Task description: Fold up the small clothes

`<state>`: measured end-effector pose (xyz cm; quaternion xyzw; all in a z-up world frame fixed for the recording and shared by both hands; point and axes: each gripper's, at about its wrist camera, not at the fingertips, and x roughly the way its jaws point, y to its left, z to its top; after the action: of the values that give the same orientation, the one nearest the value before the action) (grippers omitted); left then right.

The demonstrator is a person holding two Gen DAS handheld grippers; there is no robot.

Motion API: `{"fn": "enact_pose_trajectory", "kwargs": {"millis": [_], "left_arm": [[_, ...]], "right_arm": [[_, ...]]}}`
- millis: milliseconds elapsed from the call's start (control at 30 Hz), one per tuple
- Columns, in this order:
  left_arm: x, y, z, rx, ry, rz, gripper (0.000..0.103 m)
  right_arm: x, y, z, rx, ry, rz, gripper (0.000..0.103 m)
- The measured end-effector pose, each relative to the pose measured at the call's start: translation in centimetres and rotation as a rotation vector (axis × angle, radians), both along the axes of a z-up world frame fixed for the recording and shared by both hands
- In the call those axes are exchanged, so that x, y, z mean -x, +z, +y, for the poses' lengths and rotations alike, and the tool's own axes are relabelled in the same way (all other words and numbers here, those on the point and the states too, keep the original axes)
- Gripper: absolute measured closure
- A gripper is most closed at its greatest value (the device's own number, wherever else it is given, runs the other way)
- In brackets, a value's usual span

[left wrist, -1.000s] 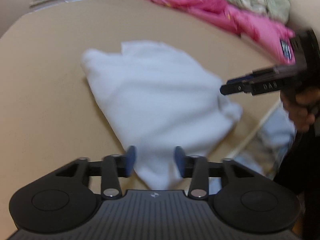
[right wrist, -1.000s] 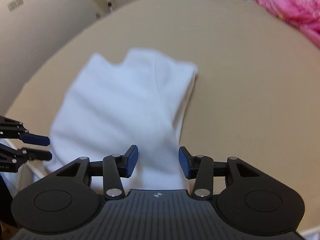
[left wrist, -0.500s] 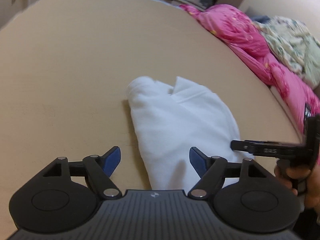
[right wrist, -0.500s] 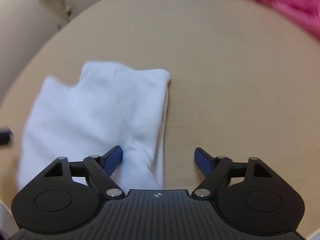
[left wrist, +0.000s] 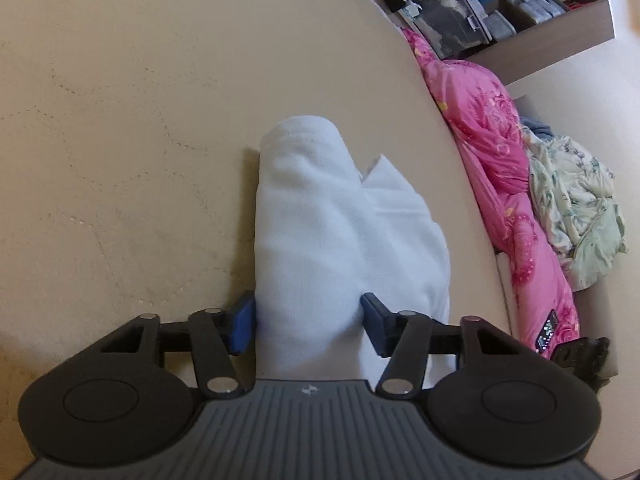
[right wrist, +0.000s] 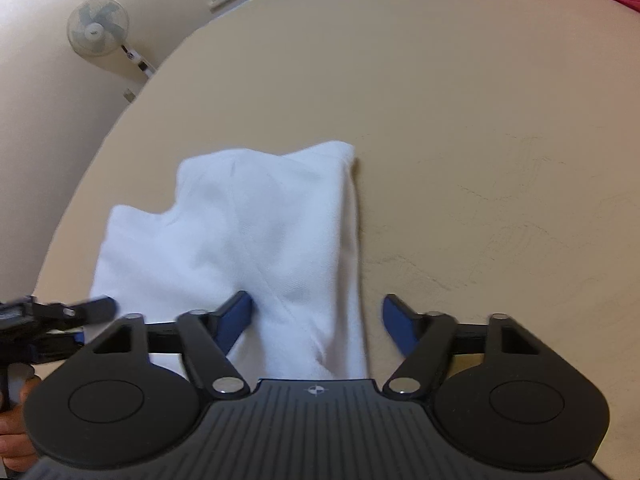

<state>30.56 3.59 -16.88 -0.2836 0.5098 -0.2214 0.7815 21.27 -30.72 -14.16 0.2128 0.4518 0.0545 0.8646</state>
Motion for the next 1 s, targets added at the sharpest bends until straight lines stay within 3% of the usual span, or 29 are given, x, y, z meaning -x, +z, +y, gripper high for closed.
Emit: {"fn": "enact_pose_trajectory", "kwargs": {"millis": [33, 100, 167, 333, 433, 500, 567, 633, 700, 733, 800, 867, 933, 1000], "left_arm": [[0.0, 0.1, -0.2, -0.014, -0.004, -0.011, 0.05], [0.1, 0.5, -0.5, -0.024, -0.01, -0.029, 0.063], [0.1, 1.7, -0.7, -0.033, -0.027, -0.069, 0.069], [0.7, 7.9, -0.2, -0.093, -0.038, -0.312, 0.07], [1.0, 9.7, 1.2, -0.123, -0.026, -0.386, 0.067], [0.5, 9.4, 2.5, -0.123, 0.001, -0.359, 0.064], [-0.1, 8.3, 3.7, -0.147, 0.041, -0.302, 0.055], [-0.4, 7.4, 4.6, -0.228, 0.106, -0.261, 0.055], [-0.2, 7.3, 5.2, -0.31, 0.156, -0.241, 0.055], [0.2, 7.7, 5.4, -0.31, 0.159, -0.25, 0.055], [1.5, 8.9, 6.1, -0.268, 0.116, -0.297, 0.055], [2.8, 9.8, 5.3, -0.258, 0.031, -0.345, 0.055], [3.6, 9.6, 3.8, -0.305, -0.074, -0.366, 0.055], [3.8, 8.2, 2.0, -0.417, -0.171, -0.324, 0.055]], "right_arm": [[0.0, 0.0, 0.1, -0.027, 0.01, -0.01, 0.059], [0.1, 0.6, 0.4, -0.035, 0.01, -0.025, 0.064], [0.2, 0.8, 0.6, -0.037, 0.007, -0.051, 0.079], [0.7, 3.2, 1.1, -0.079, -0.008, -0.234, 0.087], [0.8, 5.0, 2.6, -0.076, 0.039, -0.377, 0.087], [0.5, 5.3, 3.7, -0.06, 0.077, -0.419, 0.086], [-0.1, 4.8, 4.7, -0.039, 0.119, -0.406, 0.085], [-1.3, 3.7, 5.4, -0.016, 0.15, -0.343, 0.083], [-3.1, 2.0, 6.5, 0.062, 0.137, -0.247, 0.071], [-3.6, 1.2, 6.5, 0.103, 0.115, -0.205, 0.051], [-3.8, 1.2, 6.4, 0.149, 0.065, -0.179, 0.048], [-2.8, 3.0, 7.0, 0.181, 0.064, -0.26, 0.05], [-1.7, 4.2, 7.8, 0.208, 0.098, -0.335, 0.05], [-1.1, 4.5, 7.5, 0.139, 0.122, -0.345, 0.05]]}}
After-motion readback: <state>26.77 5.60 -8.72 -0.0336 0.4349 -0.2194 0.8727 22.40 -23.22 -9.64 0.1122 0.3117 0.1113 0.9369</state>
